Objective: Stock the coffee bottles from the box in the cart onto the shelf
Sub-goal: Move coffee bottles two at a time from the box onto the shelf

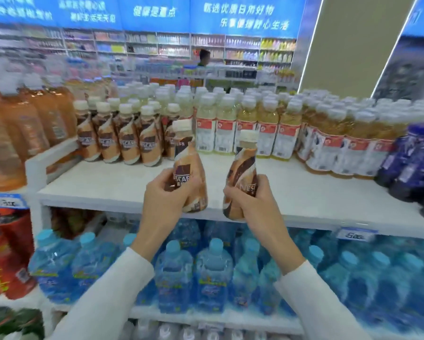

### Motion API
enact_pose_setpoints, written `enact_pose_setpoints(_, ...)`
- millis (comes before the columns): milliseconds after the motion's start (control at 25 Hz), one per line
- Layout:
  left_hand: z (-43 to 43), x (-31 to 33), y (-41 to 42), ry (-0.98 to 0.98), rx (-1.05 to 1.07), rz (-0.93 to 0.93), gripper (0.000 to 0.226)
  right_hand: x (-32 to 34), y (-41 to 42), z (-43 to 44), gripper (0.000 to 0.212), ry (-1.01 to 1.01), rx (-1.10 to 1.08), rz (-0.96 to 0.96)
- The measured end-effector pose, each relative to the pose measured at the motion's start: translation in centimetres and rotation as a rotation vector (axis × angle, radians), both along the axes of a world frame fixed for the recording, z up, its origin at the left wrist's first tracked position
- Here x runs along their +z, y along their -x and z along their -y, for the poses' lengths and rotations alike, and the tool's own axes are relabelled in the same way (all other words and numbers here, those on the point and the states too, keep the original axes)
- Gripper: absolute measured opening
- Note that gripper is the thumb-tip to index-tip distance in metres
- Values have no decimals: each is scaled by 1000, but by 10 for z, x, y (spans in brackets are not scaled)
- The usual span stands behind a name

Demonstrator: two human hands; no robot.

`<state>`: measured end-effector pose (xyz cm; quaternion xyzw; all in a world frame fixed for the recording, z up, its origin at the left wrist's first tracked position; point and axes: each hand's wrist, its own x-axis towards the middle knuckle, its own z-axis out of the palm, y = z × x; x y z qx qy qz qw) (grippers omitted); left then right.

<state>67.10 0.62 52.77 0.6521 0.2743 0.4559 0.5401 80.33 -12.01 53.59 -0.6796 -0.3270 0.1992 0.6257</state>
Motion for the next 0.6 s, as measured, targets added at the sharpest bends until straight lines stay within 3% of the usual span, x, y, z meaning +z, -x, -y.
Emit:
enact_pose_setpoints(240, -28, -2, -33, -181, 14, -197, 15, -2, -28, -30, 44, 52, -7, 103)
enact_pose_setpoints(400, -29, -10, -37, -174, 1, -198, 22, -13, -32, -35, 49, 31, -26, 102)
enact_pose_setpoints(600, -36, -19, -29, -170, -126, -287, 63, -20, -39, -24, 67, 42, 21, 98)
